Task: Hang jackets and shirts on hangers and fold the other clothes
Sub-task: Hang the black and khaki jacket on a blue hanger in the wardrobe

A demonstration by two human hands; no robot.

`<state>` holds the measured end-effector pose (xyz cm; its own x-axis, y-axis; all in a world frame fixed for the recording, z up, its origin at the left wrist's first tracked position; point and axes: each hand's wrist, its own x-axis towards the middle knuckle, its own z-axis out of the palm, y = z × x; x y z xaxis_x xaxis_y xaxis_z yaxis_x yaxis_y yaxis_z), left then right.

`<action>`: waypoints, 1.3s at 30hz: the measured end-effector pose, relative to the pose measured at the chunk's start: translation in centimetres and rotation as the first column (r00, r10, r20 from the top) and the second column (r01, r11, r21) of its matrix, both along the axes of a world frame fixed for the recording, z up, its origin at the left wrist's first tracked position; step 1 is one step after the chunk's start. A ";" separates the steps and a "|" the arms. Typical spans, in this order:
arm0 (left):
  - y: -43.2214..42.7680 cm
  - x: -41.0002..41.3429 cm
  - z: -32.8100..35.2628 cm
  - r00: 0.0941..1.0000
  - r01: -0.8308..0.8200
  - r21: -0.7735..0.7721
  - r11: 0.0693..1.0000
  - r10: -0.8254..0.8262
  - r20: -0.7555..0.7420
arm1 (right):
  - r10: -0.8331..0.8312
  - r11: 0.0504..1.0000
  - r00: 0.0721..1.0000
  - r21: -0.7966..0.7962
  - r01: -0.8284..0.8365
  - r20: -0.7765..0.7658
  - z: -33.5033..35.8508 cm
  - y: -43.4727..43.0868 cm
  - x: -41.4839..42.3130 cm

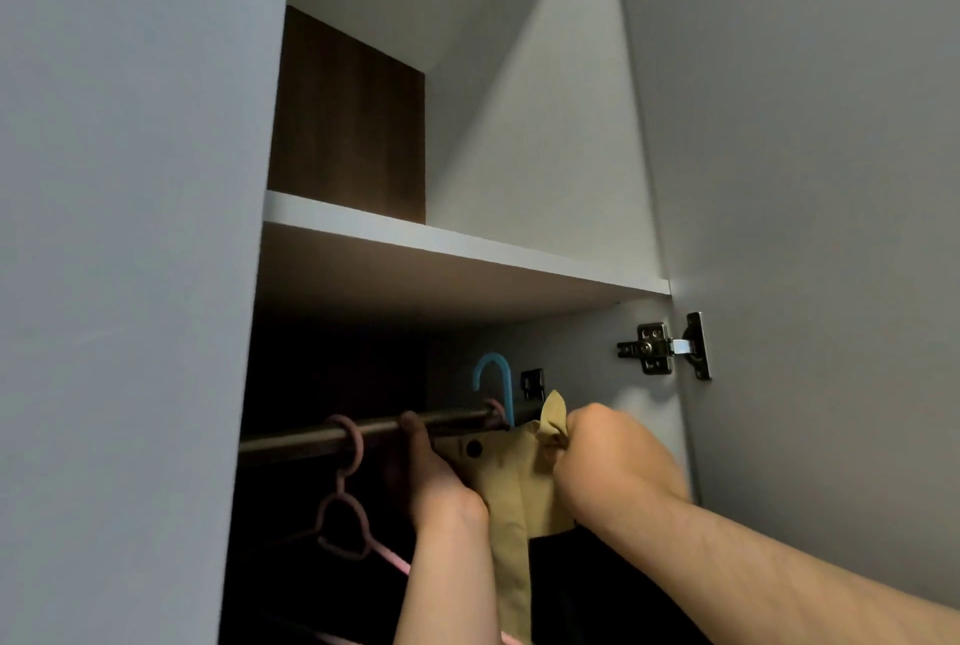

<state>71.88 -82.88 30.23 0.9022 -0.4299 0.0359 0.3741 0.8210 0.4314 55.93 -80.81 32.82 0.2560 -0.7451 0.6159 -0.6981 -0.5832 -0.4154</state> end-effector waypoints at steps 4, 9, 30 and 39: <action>0.0 0.0 0.2 0.992 -0.117 0.119 0.986 0.109 0.070 | -0.004 1.000 1.000 0.006 0.003 0.030 -0.9 -1.3 1.0; 0.2 0.3 -0.1 0.971 -0.203 0.149 0.968 0.180 0.156 | 0.017 1.000 0.999 0.011 -0.017 0.034 -1.9 -1.8 3.1; -0.2 0.7 -0.5 0.915 -0.327 0.138 0.935 0.277 0.293 | 0.153 0.968 0.983 0.215 -0.128 -0.105 -6.4 -4.1 2.8; 0.0 0.4 -0.3 0.908 -0.350 0.139 0.926 0.299 0.294 | 0.025 0.971 0.999 0.237 -0.013 -0.046 -7.1 -6.7 2.9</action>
<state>72.31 -82.85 29.90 0.9614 -0.1363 0.2392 -0.0476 0.7735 0.6320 58.86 -87.54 25.71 0.2967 -0.8627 0.4095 -0.7105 -0.4859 -0.5090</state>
